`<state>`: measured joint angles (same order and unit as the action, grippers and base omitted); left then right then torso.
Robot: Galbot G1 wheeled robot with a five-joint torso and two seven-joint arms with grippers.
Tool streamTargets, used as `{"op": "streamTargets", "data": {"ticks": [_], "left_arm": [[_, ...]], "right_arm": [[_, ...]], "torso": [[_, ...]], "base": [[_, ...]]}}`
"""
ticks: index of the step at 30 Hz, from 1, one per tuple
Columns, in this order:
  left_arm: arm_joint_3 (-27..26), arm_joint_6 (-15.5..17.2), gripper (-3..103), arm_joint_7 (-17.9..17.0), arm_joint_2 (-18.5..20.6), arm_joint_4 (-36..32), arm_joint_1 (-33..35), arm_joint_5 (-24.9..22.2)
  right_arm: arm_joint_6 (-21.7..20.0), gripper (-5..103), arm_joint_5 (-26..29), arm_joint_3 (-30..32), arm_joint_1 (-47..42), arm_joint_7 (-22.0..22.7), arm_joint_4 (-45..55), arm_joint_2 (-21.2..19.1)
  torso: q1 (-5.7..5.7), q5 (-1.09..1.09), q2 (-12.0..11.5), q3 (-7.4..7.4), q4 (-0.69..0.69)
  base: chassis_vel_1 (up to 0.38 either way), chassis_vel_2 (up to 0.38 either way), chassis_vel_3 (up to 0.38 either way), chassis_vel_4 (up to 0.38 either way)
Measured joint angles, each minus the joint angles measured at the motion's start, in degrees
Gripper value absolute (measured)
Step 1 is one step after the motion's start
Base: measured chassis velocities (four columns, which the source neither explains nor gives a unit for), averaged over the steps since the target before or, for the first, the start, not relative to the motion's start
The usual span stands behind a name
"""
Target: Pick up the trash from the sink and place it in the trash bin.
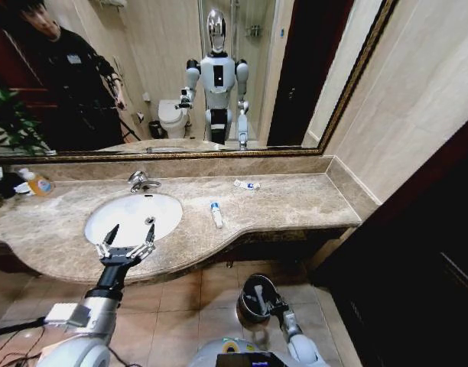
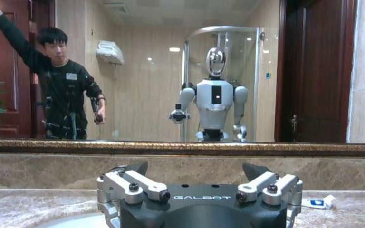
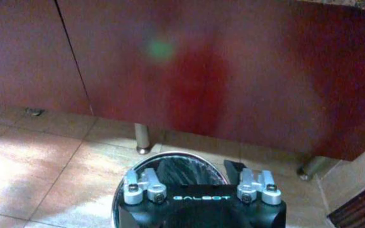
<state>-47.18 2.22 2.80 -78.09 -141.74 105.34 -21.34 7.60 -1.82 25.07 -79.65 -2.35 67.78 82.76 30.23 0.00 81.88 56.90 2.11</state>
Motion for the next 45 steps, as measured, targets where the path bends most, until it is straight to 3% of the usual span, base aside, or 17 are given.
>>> {"op": "streamTargets", "data": {"ticks": [1,7,19,23,37,42,45], "left_arm": [[0.00,0.00,100,0.00,0.00,0.00,0.00,0.00],[0.00,0.00,100,0.00,0.00,0.00,0.00,0.00],[0.00,0.00,100,0.00,0.00,0.00,0.00,0.00],[0.00,0.00,100,0.00,0.00,0.00,0.00,0.00],[0.00,0.00,100,0.00,0.00,0.00,0.00,0.00],[0.00,0.00,100,0.00,0.00,0.00,0.00,0.00],[0.00,0.00,100,0.00,0.00,0.00,0.00,0.00]], "right_arm": [[-0.40,80,0.00,-0.03,-0.55,0.02,1.24,0.21],[-0.78,98,0.06,-0.03,-1.06,-0.09,1.87,0.18],[-0.59,100,1.40,0.27,-2.11,-0.06,3.71,-0.34],[-2.66,100,4.03,0.59,-5.67,-0.94,12.34,-2.50],[-1.87,100,7.82,1.36,-18.33,1.17,39.56,-5.18],[-5.01,100,7.52,-0.07,-18.97,1.44,48.75,-5.23],[-9.56,100,7.36,-1.81,-13.54,1.11,50.70,-4.60]], "torso": [[0.00,0.00,0.00,0.00,0.00],[0.00,0.00,0.00,0.00,0.00],[0.00,0.01,0.00,0.00,0.00],[0.00,0.00,0.00,0.00,-0.01],[0.00,0.00,0.00,0.00,-0.01],[0.00,-0.01,0.00,0.00,-0.01],[0.00,0.00,0.00,0.00,0.00]], "base": [[0.000,0.000,0.000,0.000],[0.000,0.000,0.000,0.000],[0.000,0.000,0.000,0.000],[0.000,0.000,0.000,0.000],[0.000,0.000,0.000,0.000],[0.000,0.000,0.000,0.000],[0.000,0.000,0.000,0.000]]}}
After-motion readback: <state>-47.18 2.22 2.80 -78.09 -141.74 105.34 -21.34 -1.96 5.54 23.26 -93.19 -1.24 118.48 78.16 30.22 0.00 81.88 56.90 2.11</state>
